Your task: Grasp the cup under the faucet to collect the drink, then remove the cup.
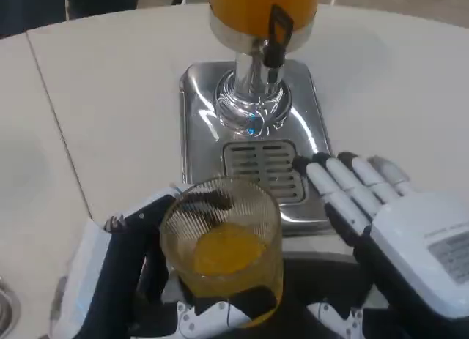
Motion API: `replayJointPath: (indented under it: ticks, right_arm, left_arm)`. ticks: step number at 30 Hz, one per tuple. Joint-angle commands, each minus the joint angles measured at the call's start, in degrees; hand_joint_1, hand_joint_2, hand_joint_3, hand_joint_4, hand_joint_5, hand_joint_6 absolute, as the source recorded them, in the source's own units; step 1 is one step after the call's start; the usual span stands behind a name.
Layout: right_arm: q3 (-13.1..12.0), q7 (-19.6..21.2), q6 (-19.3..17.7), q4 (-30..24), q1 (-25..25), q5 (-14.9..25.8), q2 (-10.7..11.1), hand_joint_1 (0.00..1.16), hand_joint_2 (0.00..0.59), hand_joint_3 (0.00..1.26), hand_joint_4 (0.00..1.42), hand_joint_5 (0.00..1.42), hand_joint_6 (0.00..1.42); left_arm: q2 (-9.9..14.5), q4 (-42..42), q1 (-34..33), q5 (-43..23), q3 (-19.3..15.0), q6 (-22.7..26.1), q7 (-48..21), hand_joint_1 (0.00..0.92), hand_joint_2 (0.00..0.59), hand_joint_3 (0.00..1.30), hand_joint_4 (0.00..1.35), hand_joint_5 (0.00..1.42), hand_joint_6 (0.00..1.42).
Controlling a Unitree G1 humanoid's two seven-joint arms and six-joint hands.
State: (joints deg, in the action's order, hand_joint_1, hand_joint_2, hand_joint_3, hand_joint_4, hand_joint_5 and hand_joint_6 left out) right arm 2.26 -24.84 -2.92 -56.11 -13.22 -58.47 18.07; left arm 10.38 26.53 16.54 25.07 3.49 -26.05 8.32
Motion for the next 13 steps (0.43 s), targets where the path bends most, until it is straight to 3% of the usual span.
replayJointPath:
  ticks: [1,7,13]
  right_arm:
    - [-0.53,-1.16,0.2,0.93,0.87,-0.04,-0.59,0.52,0.422,0.0,0.0,0.0,0.0]
    - [-1.24,-1.1,-0.27,1.35,0.76,0.3,-0.64,0.52,0.423,0.0,0.0,0.0,0.0]
    - [-0.08,-0.86,-0.54,0.99,-0.15,-1.15,-2.18,0.51,0.423,0.0,0.0,0.0,0.0]
  left_arm:
    - [-1.01,1.29,-0.23,-0.18,0.56,-0.9,-0.32,0.58,0.054,1.19,1.09,1.42,1.42]
    - [-1.46,1.05,-0.58,0.06,0.47,-0.63,-0.65,0.58,0.054,1.19,1.09,1.42,1.42]
    - [-1.69,1.1,-0.29,0.0,0.59,-0.59,-0.96,0.58,0.054,1.19,1.09,1.42,1.42]
